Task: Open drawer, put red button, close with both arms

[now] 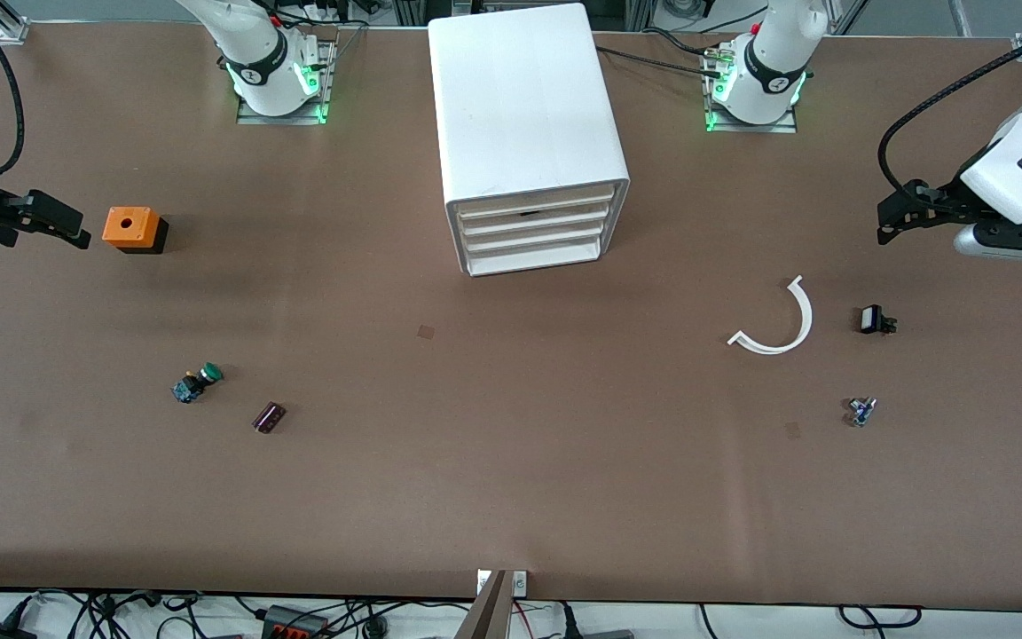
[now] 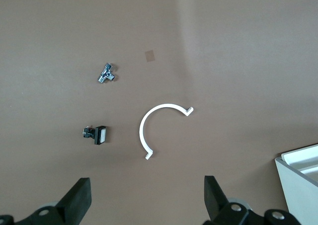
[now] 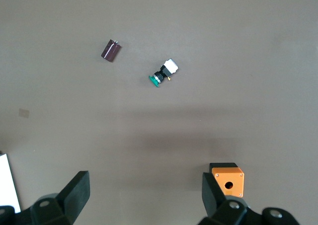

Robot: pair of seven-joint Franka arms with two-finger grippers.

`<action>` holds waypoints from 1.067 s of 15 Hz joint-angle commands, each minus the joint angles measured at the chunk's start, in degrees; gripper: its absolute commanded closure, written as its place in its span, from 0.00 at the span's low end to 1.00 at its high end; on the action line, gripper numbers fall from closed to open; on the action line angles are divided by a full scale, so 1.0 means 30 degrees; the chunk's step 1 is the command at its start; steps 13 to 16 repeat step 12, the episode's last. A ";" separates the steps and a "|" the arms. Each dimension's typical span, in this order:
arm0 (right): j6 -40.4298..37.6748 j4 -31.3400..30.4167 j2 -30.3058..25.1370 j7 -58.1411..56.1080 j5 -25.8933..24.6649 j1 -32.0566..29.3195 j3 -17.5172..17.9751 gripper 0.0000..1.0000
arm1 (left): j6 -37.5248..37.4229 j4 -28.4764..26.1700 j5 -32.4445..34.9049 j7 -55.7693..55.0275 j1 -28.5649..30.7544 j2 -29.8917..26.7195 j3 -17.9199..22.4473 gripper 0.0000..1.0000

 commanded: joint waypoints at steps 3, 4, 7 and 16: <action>0.0360 -0.0449 -0.0447 -0.0258 -0.0851 -0.0140 0.0277 0.00 | -0.0424 -0.0282 -0.0397 0.0071 0.0213 -0.0458 -0.0112 0.00; 0.0360 -0.0478 -0.0446 -0.0258 -0.0969 -0.0140 0.0306 0.00 | -0.0424 -0.0282 -0.0397 0.0042 0.0213 -0.0458 -0.0112 0.00; 0.0447 -0.0449 -0.0388 -0.0258 -0.1000 -0.0111 0.0335 0.00 | -0.0454 -0.0282 -0.0397 0.0013 0.0213 -0.0458 -0.0112 0.00; 0.0478 -0.0449 -0.0300 -0.0258 -0.0971 0.0064 0.0394 0.00 | -0.0454 -0.0282 -0.0397 -0.0017 0.0213 -0.0458 -0.0141 0.00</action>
